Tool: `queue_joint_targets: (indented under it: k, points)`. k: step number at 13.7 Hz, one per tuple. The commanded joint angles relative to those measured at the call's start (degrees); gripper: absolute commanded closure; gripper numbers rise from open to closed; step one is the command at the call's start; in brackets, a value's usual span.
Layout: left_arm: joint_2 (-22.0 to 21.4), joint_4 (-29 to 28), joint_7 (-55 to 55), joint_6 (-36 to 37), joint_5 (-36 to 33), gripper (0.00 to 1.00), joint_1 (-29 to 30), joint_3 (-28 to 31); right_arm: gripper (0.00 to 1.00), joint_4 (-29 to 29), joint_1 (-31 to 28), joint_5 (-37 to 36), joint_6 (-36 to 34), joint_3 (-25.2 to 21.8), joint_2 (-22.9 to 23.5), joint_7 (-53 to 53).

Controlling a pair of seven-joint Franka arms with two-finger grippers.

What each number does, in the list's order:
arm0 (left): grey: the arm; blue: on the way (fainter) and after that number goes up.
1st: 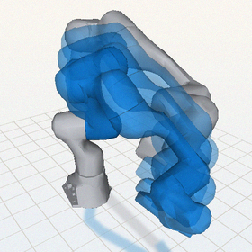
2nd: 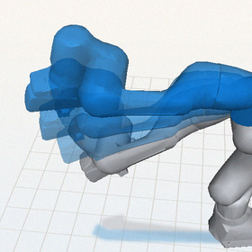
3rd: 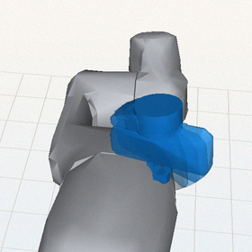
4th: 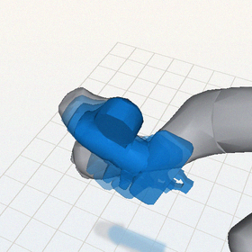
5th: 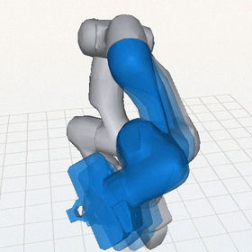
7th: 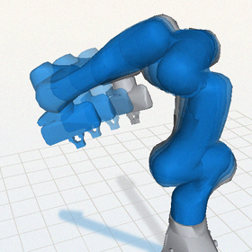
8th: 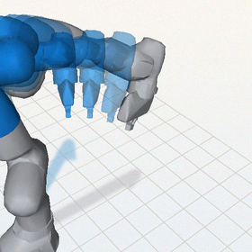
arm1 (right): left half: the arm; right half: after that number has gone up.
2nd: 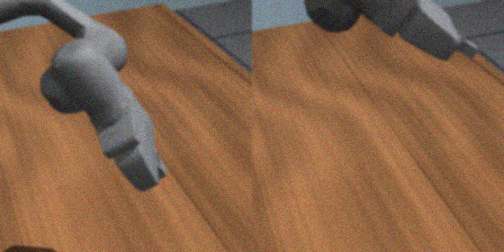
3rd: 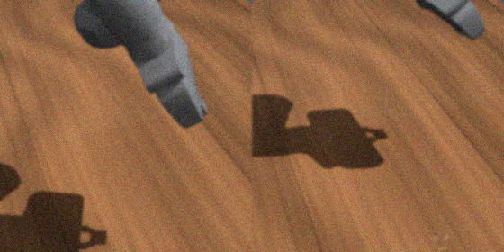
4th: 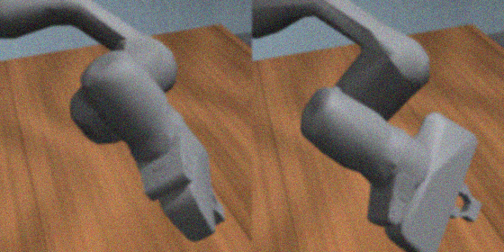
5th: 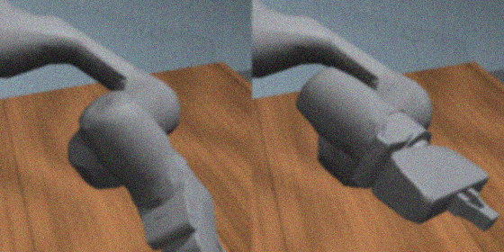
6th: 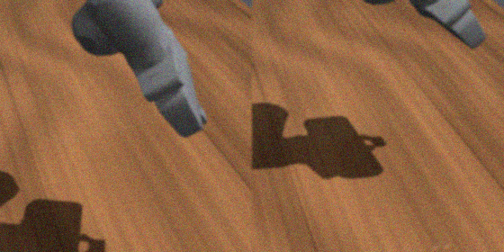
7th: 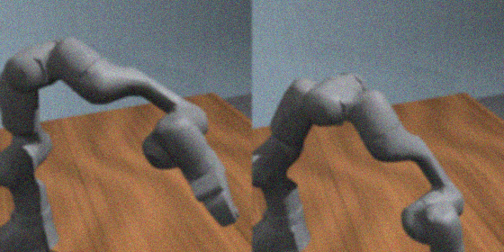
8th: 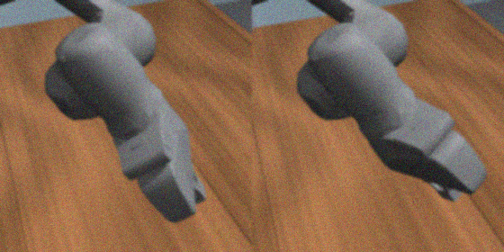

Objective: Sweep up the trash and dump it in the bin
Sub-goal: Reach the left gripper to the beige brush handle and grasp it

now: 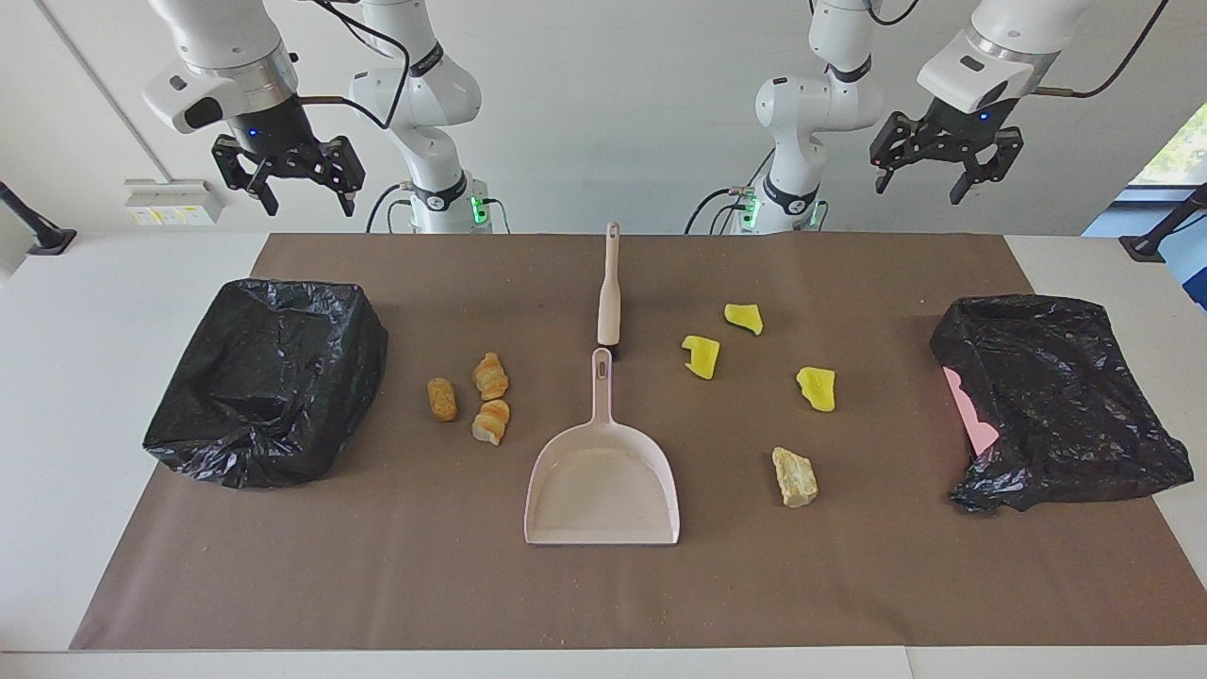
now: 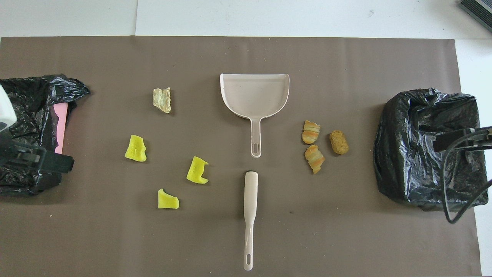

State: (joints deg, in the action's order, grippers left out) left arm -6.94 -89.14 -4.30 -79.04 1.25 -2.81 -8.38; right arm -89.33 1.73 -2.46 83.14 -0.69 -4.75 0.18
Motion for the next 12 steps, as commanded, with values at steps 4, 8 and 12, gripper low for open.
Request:
queue_joint_targets:
  k: [4, 8, 12]
  points:
    - [-5.0, -13.0, 11.6, -8.2, 0.9, 0.0, -10.1, -2.0, 0.0, -0.5, -0.9, 1.2, -0.3, 0.2, -0.6, 1.5]
    - [-5.0, -22.4, 25.9, -19.2, 0.9, 0.0, -22.5, -2.0, 0.0, -0.4, -0.9, 1.2, -0.3, 0.2, -0.6, 1.5]
    - [-4.5, -29.6, 34.7, -27.3, 1.3, 0.0, -31.5, -2.0, 0.0, -0.4, -0.9, 1.2, -0.3, 0.2, -0.6, 1.5]
